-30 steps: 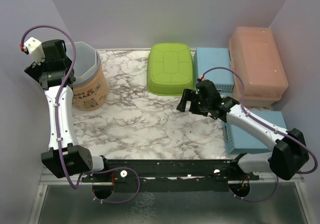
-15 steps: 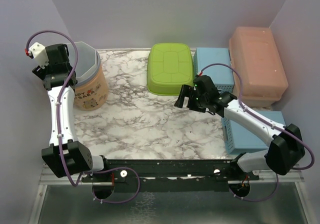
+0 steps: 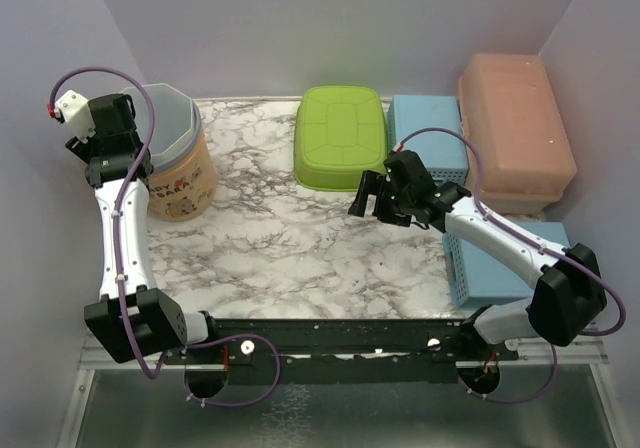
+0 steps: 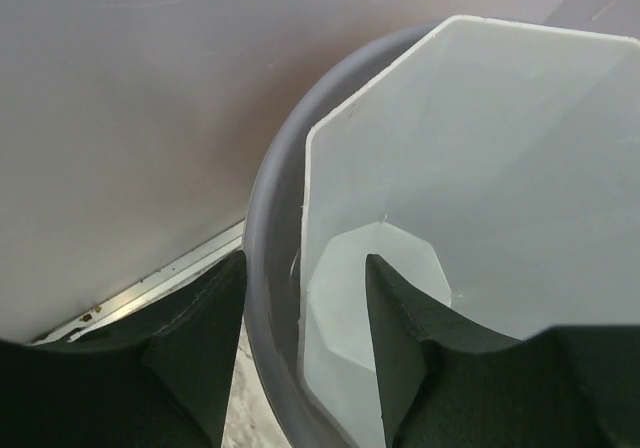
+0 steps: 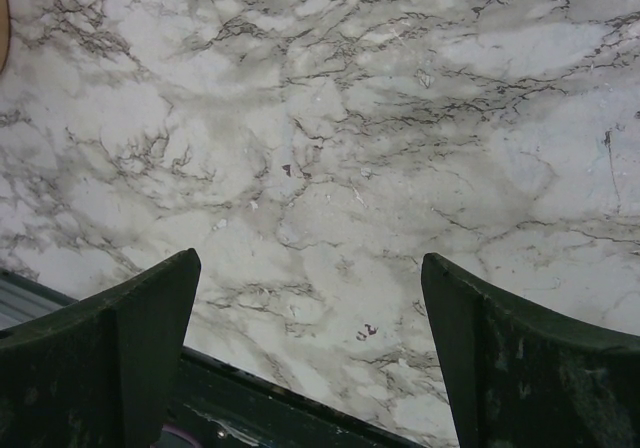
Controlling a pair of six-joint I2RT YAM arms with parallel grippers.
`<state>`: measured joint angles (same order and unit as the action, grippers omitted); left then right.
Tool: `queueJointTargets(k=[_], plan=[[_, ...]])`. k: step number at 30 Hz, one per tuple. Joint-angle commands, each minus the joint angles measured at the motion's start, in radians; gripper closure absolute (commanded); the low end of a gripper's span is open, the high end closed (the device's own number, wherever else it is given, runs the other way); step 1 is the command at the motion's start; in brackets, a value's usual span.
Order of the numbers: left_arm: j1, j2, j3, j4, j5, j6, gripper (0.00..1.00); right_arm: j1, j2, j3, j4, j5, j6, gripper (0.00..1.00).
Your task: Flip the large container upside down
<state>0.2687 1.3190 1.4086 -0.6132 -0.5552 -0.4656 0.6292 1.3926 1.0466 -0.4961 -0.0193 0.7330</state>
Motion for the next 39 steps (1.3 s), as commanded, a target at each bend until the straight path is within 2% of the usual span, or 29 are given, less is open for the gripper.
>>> queueJointTargets(k=[1, 8, 16, 32, 39], plan=[[-0.003, -0.033, -0.054, 0.023, 0.082, -0.021, 0.5, 0.003, 0.016, 0.016, -0.029, -0.035, 0.002, 0.04], [-0.003, -0.046, -0.02, 0.03, 0.088, 0.012, 0.51, 0.003, 0.036, 0.025, -0.047, -0.038, 0.003, 0.04], [-0.003, -0.053, 0.015, 0.03, 0.097, 0.033, 0.48, 0.003, 0.046, 0.022, -0.029, -0.064, 0.014, 0.04], [-0.002, -0.037, -0.07, 0.032, 0.036, 0.049, 0.47, 0.003, 0.028, 0.041, -0.034, -0.068, -0.007, 0.04], [-0.003, -0.04, -0.099, 0.049, 0.061, 0.049, 0.5, 0.003, 0.03, 0.036, -0.023, -0.088, -0.017, 0.04]])
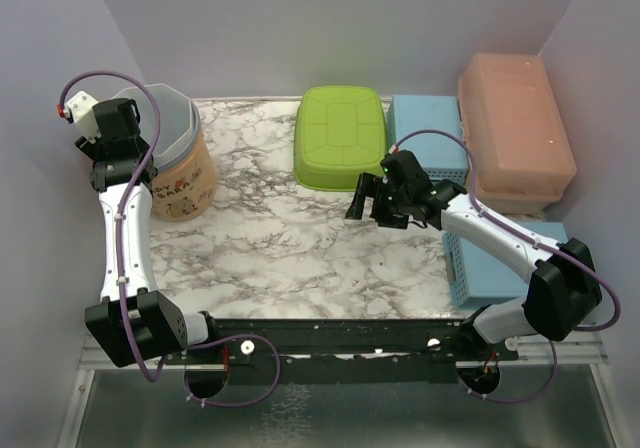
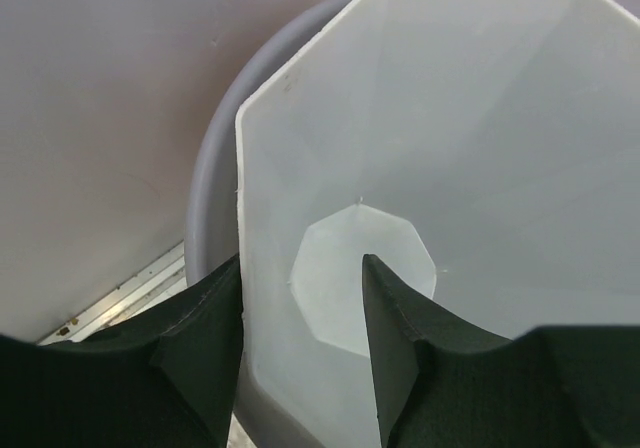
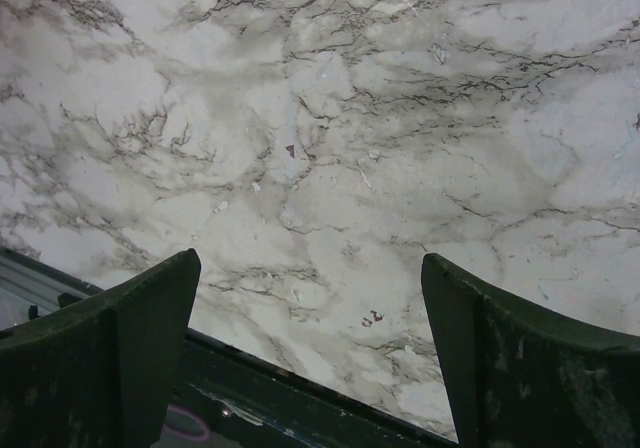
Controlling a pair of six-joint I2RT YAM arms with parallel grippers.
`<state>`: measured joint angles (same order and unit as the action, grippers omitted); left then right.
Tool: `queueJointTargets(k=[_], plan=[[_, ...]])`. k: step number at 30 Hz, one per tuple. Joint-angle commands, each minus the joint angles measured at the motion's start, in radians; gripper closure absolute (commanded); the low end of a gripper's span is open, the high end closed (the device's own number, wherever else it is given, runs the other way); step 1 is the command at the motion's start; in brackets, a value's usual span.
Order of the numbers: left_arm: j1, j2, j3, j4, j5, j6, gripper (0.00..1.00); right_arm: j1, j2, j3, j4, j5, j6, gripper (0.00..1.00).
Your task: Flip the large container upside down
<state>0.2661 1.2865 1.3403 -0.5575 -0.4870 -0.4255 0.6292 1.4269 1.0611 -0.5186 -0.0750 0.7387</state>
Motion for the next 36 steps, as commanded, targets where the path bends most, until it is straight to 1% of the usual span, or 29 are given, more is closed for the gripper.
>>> queueJointTargets(k=[1, 8, 10, 12, 15, 17, 20, 22, 36], plan=[[0.001, -0.007, -0.035, 0.0, -0.001, 0.006, 0.5, 0.003, -0.007, 0.02, 0.004, -0.035, -0.027, 0.04], [0.0, -0.016, -0.04, 0.009, 0.025, 0.01, 0.57, 0.004, -0.017, 0.017, -0.006, -0.02, -0.031, 0.04], [0.0, -0.02, -0.036, 0.01, 0.027, 0.023, 0.61, 0.003, -0.015, 0.014, -0.001, -0.023, -0.033, 0.04], [0.0, -0.027, -0.03, 0.009, 0.029, 0.039, 0.7, 0.003, -0.012, 0.014, -0.001, -0.022, -0.034, 0.04], [0.001, -0.039, -0.024, 0.009, 0.027, 0.058, 0.79, 0.003, -0.006, 0.018, 0.0, -0.023, -0.035, 0.04], [0.0, -0.048, -0.02, 0.008, 0.026, 0.064, 0.88, 0.003, -0.005, 0.024, -0.001, -0.024, -0.036, 0.04], [0.001, -0.057, -0.01, 0.008, 0.031, 0.07, 0.94, 0.003, -0.006, 0.026, 0.003, -0.026, -0.042, 0.04], [0.0, -0.062, 0.001, 0.01, 0.041, 0.072, 1.0, 0.004, -0.005, 0.028, 0.004, -0.026, -0.049, 0.04], [0.0, -0.079, 0.131, -0.001, 0.093, 0.039, 1.0, 0.003, -0.011, 0.036, 0.004, -0.027, -0.051, 0.04]])
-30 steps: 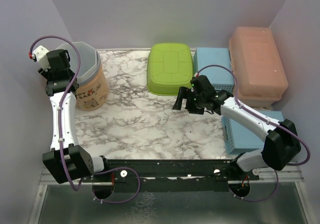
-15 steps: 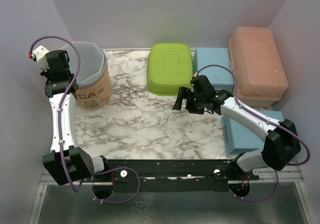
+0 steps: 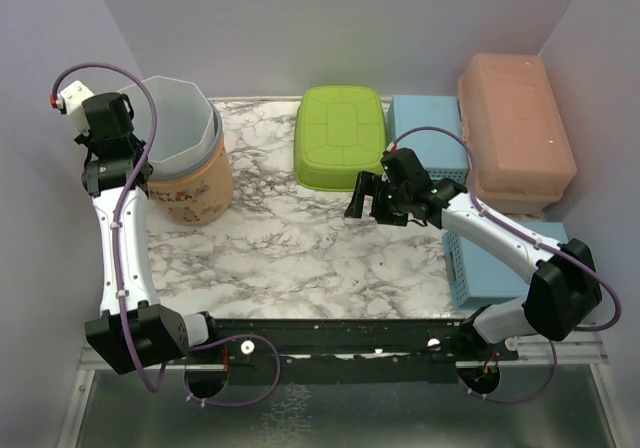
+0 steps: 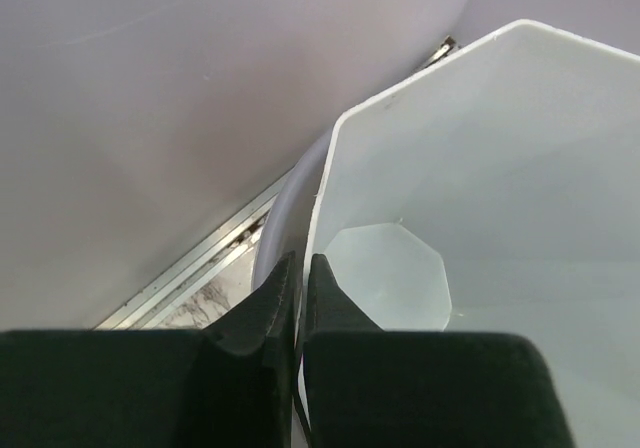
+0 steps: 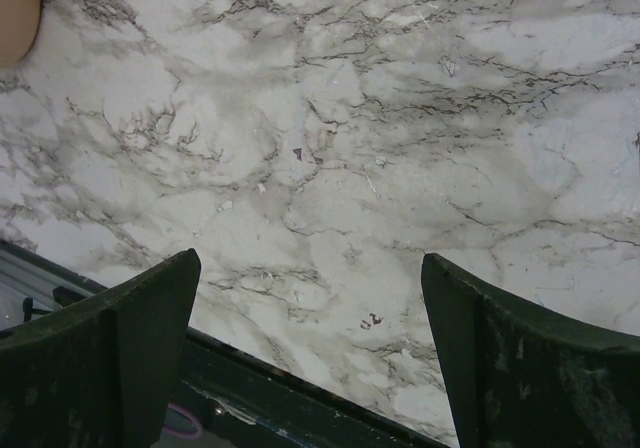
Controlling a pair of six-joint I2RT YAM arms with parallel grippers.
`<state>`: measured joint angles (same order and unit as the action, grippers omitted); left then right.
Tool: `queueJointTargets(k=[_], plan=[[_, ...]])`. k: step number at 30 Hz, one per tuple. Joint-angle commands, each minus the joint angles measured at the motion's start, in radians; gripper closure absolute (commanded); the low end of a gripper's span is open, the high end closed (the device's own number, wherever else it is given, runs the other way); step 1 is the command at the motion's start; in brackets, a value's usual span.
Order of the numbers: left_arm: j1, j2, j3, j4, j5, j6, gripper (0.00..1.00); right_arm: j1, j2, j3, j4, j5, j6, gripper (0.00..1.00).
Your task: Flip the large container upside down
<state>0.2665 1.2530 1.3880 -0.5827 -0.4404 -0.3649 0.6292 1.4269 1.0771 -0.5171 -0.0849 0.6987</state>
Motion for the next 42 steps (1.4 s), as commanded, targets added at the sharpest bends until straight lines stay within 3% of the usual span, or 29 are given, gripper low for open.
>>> queueJointTargets(k=[1, 20, 33, 42], plan=[[-0.001, -0.046, 0.093, 0.021, 0.053, -0.027, 1.0, 0.003, -0.015, 0.017, 0.003, -0.016, -0.009, 0.04], [-0.001, -0.086, 0.364, -0.022, 0.164, -0.12, 1.0, 0.004, -0.103, -0.041, 0.154, -0.039, 0.001, 0.04], [0.0, -0.091, 0.493, 0.019, 0.265, -0.256, 1.0, 0.003, -0.127, -0.043, 0.124, -0.02, -0.016, 0.04], [-0.001, -0.11, 0.559, 0.035, 0.271, -0.267, 1.0, 0.003, -0.122, -0.052, 0.134, -0.029, -0.011, 0.04]])
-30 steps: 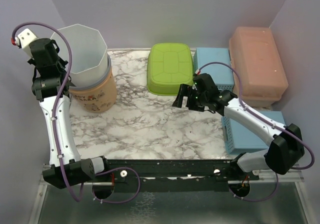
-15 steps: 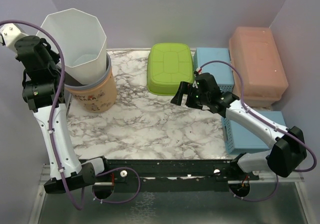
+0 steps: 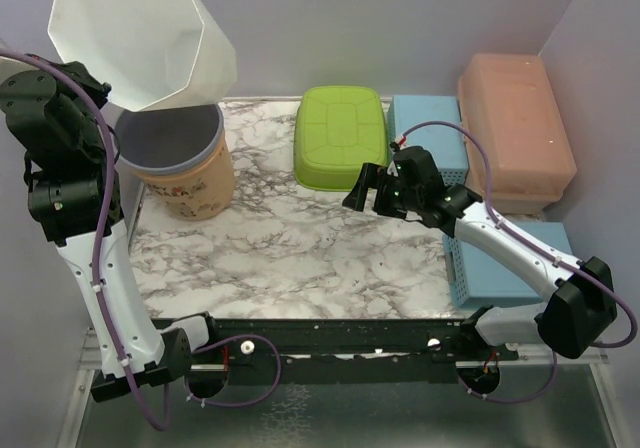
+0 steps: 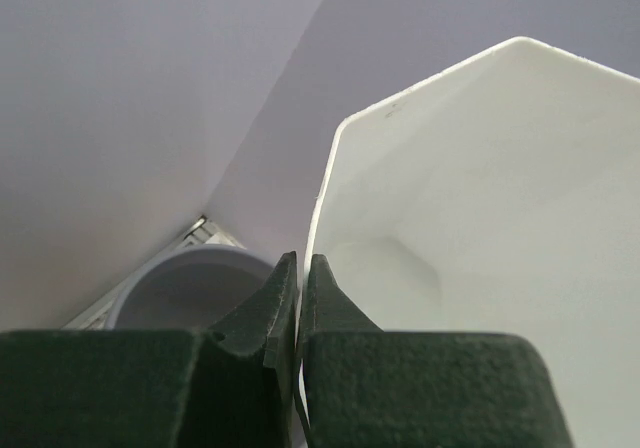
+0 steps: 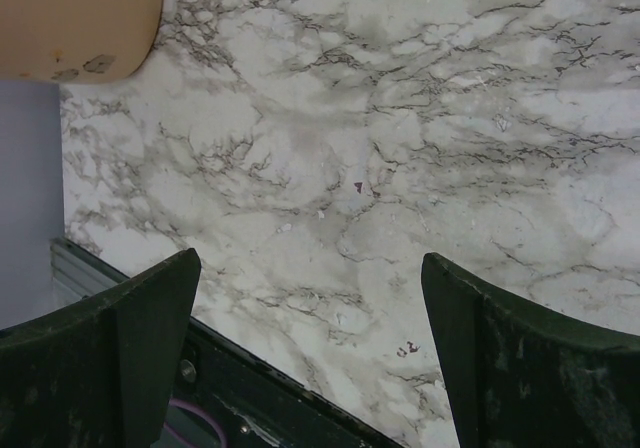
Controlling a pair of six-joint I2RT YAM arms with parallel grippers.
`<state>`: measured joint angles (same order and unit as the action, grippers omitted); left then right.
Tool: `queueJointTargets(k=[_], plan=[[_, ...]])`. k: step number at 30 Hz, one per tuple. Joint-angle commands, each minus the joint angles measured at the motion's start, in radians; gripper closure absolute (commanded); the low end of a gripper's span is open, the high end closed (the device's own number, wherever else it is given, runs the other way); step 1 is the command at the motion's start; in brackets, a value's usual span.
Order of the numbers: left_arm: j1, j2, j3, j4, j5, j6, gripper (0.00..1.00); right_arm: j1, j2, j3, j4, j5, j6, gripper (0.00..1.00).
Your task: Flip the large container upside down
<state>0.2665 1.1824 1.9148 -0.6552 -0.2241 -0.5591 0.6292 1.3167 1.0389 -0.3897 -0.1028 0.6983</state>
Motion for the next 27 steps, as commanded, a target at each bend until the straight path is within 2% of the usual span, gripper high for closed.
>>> queueJointTargets(k=[1, 7, 10, 15, 21, 24, 27], plan=[[-0.001, -0.043, 0.026, 0.112, 0.063, -0.079, 1.0, 0.004, -0.013, -0.012, 0.004, -0.01, -0.013, 0.04], [-0.008, -0.06, -0.088, 0.181, 0.214, -0.147, 1.0, 0.003, -0.039, -0.014, -0.002, 0.042, -0.007, 0.04], [-0.018, -0.072, -0.204, 0.273, 0.372, -0.232, 1.0, 0.003, -0.112, -0.055, 0.055, 0.091, 0.009, 0.04], [-0.028, -0.064, -0.346, 0.527, 0.649, -0.409, 1.0, 0.004, -0.305, -0.18, 0.226, 0.173, -0.006, 0.04], [-0.042, -0.074, -0.465, 0.581, 0.727, -0.447, 1.0, 0.003, -0.551, -0.302, 0.316, 0.358, 0.012, 0.05], [-0.059, -0.059, -0.549, 0.697, 0.841, -0.488, 1.0, 0.003, -0.629, -0.327, 0.312, 0.446, 0.053, 0.05], [-0.115, -0.041, -0.586, 0.725, 0.885, -0.465, 1.0, 0.003, -0.668, -0.315, 0.29, 0.476, 0.055, 0.05]])
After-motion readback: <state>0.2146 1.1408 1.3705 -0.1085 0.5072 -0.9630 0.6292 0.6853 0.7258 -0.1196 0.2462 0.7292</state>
